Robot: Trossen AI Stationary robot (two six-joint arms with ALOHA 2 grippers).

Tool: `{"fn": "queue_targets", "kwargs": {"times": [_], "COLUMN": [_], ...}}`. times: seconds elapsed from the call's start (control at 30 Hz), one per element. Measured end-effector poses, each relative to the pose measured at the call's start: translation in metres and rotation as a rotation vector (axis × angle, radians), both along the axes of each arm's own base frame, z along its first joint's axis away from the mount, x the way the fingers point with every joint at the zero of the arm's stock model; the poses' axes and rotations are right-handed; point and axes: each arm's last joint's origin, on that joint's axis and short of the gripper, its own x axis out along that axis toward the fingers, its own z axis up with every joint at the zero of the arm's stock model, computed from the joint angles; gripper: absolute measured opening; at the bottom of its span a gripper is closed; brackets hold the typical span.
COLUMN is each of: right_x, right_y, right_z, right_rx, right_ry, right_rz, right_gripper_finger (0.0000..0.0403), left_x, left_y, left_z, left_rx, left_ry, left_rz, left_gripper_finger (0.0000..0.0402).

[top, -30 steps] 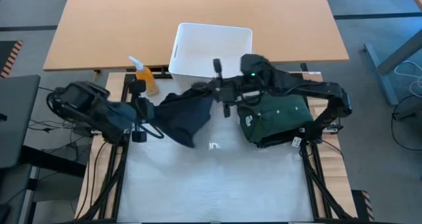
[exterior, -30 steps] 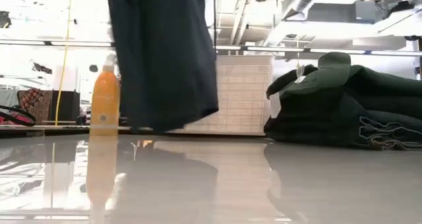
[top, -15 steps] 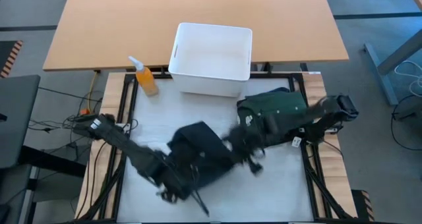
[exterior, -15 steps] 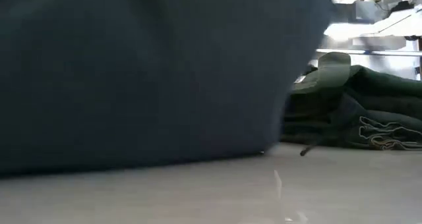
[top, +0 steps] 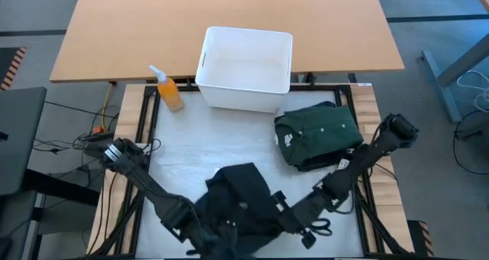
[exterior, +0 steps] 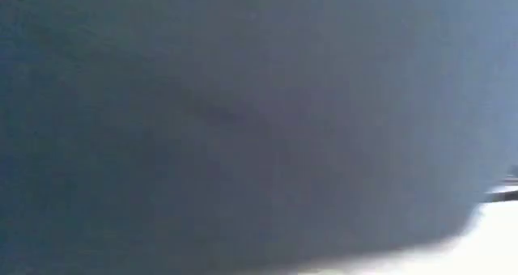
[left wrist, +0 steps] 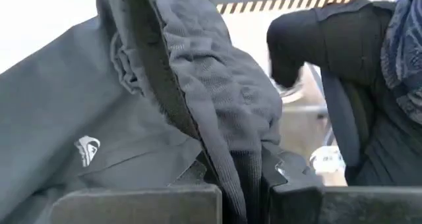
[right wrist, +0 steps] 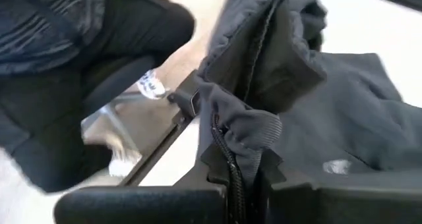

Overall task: Fold laundry
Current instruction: Fold the black shorts

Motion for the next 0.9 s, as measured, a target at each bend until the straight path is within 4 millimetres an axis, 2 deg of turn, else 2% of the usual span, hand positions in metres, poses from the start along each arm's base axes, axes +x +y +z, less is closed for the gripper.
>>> {"fn": "queue_targets", "kwargs": {"times": [0.1,0.2,0.3,0.37,0.53,0.67,0.77,0.9], "right_x": [-0.003,-0.002,0.007,0.019,0.053,0.072,0.08,0.095], "right_y": [0.007,0.012,0.015,0.011,-0.034,-0.076,-0.101,-0.126], "right_z": [0.002,-0.001,-0.012,-0.018,-0.021,-0.023,-0.026,-0.04], "right_rx": [0.02,0.048,0.046,0.042,0.048,0.077,0.099,0.116], "right_ry": [-0.029,-0.03,-0.028,-0.055,-0.079,-0.045,-0.01,0.023], "right_rz": [-0.053,-0.086,-0.112,-0.155,-0.311,-0.47,-0.542,-0.58], "right_gripper_finger": [0.0036,0.0036,0.0036,0.0036,0.0036,0.0036,0.0036,0.0036], "left_x": [0.001,0.0,-0.011,-0.024,-0.062,-0.093,-0.109,-0.116], "left_y": [-0.006,-0.007,-0.005,-0.002,0.01,0.03,0.048,0.067], "left_z": [-0.024,-0.051,-0.07,-0.078,-0.068,-0.059,-0.071,-0.103], "left_rx": [-0.047,-0.166,-0.291,-0.305,-0.231,-0.135,-0.047,-0.019], "left_ry": [-0.033,-0.099,-0.158,-0.191,-0.246,-0.196,-0.112,-0.006], "left_rz": [0.013,0.013,0.025,0.062,0.206,0.341,0.431,0.492], "left_gripper_finger": [0.0005,0.0005,0.0005,0.0005,0.0005,0.0005,0.0005,0.0005]}}
